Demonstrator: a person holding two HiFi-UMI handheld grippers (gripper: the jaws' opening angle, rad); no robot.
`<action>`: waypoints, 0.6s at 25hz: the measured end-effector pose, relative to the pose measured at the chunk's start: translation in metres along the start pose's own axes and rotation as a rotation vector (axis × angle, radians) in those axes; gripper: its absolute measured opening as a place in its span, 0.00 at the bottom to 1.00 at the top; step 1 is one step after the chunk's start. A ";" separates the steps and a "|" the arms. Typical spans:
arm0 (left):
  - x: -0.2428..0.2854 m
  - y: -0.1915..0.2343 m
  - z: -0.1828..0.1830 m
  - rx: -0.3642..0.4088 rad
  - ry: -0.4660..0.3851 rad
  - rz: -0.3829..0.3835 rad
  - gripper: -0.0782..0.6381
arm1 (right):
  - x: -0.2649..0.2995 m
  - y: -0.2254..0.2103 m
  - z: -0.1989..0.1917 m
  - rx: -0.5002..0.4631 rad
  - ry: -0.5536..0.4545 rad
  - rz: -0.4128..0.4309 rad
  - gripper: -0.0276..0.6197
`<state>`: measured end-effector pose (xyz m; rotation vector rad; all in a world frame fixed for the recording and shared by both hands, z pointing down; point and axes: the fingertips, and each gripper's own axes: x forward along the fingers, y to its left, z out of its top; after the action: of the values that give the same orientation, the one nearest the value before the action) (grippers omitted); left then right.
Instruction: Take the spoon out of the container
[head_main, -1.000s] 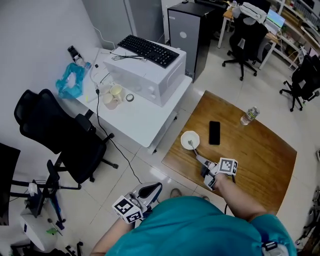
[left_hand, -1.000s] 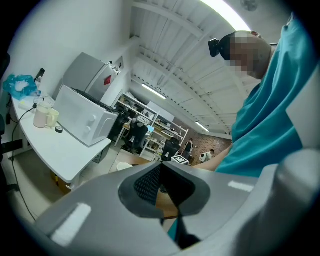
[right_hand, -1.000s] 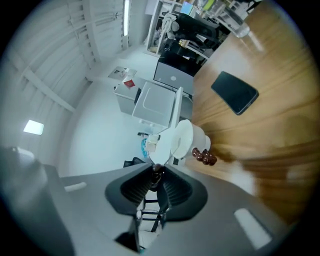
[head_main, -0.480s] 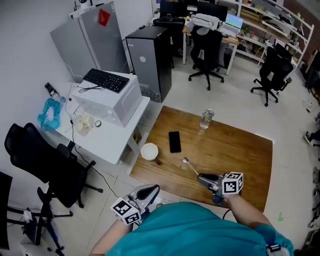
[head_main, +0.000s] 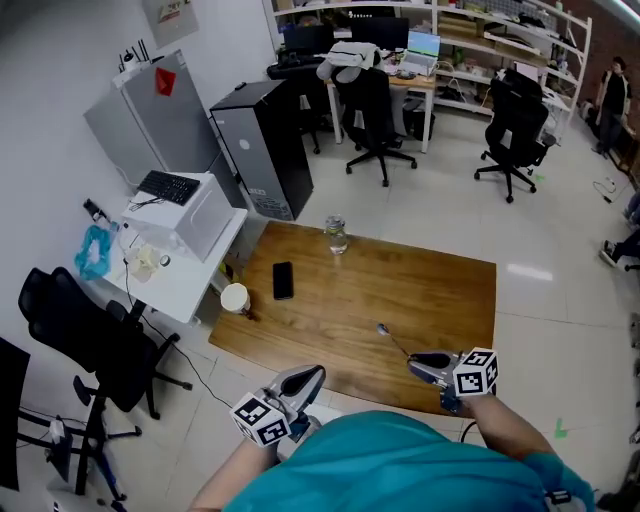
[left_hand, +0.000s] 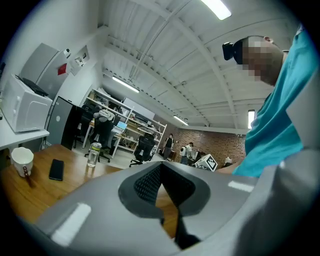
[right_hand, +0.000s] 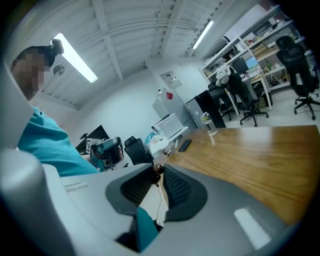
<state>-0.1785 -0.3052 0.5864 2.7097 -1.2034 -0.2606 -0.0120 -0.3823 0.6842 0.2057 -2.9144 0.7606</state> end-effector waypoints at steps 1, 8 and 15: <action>0.011 -0.022 0.001 0.007 0.001 -0.006 0.11 | -0.024 0.005 -0.002 -0.015 0.008 0.000 0.15; 0.020 -0.120 -0.022 0.030 -0.009 -0.074 0.11 | -0.113 0.053 -0.054 -0.055 0.000 -0.036 0.15; -0.023 -0.188 -0.038 0.014 -0.011 -0.162 0.11 | -0.143 0.128 -0.089 -0.011 -0.032 -0.079 0.15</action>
<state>-0.0504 -0.1613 0.5837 2.8249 -0.9920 -0.2897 0.1156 -0.2133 0.6782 0.3332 -2.9197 0.7359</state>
